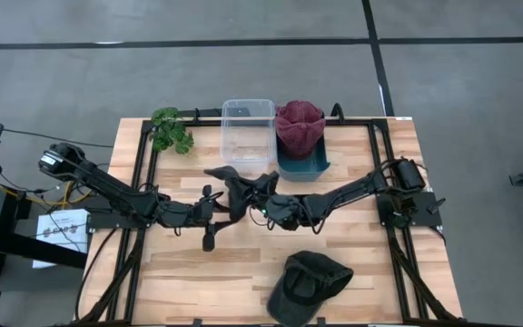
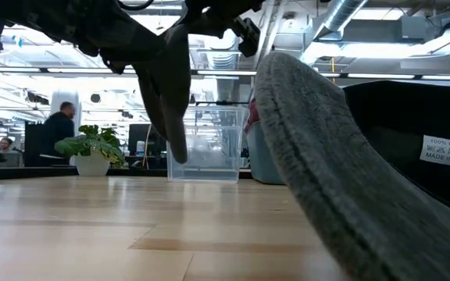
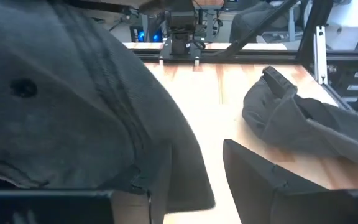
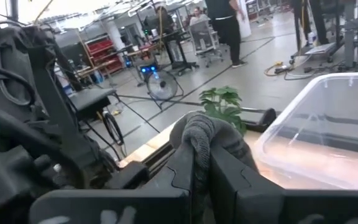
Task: Pick & Place hat
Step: Put the left black cap into the transparent bin
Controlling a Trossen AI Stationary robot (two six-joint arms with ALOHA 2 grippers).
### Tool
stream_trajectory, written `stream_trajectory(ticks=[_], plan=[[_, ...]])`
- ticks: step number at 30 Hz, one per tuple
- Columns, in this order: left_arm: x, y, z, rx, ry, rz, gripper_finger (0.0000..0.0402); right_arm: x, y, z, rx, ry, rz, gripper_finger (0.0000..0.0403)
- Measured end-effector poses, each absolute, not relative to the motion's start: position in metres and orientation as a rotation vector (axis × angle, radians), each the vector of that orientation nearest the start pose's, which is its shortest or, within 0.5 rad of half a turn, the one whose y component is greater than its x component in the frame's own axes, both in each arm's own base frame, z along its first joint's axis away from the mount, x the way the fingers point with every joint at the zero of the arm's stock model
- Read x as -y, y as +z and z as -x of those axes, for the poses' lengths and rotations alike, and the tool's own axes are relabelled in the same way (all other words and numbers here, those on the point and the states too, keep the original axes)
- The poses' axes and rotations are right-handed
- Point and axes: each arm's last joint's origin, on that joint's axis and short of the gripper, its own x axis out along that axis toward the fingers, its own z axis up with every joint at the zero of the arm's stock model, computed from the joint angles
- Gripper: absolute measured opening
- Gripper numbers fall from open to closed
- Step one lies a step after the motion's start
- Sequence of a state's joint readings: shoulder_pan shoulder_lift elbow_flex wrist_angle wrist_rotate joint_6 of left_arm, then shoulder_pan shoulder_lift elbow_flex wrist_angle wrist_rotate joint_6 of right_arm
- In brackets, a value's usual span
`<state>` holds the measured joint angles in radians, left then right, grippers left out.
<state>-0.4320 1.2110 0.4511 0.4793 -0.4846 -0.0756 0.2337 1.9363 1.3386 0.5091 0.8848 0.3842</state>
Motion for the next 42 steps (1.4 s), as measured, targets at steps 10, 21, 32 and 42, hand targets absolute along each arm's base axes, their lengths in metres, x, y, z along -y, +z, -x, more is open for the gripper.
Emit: stream_trajectory(ticks=[10, 21, 32, 42], plan=[[0.085, 0.198, -0.219, -0.266, 0.1, -0.098, 0.0145, -0.081, 0.256, -0.43, 0.056, -0.648, -0.327, 0.0015], [0.081, 0.197, -0.218, -0.259, 0.262, -0.059, 0.012, -0.093, 0.257, -0.428, 0.06, -0.618, -0.332, 0.0017], [0.084, 0.196, -0.216, -0.268, 0.238, -0.068, 0.0008, -0.097, 0.256, -0.427, 0.019, -0.604, -0.235, 0.0031], [0.087, 0.195, -0.216, -0.279, 0.155, -0.061, 0.0005, -0.104, 0.255, -0.427, -0.046, -0.503, -0.089, 0.0055]])
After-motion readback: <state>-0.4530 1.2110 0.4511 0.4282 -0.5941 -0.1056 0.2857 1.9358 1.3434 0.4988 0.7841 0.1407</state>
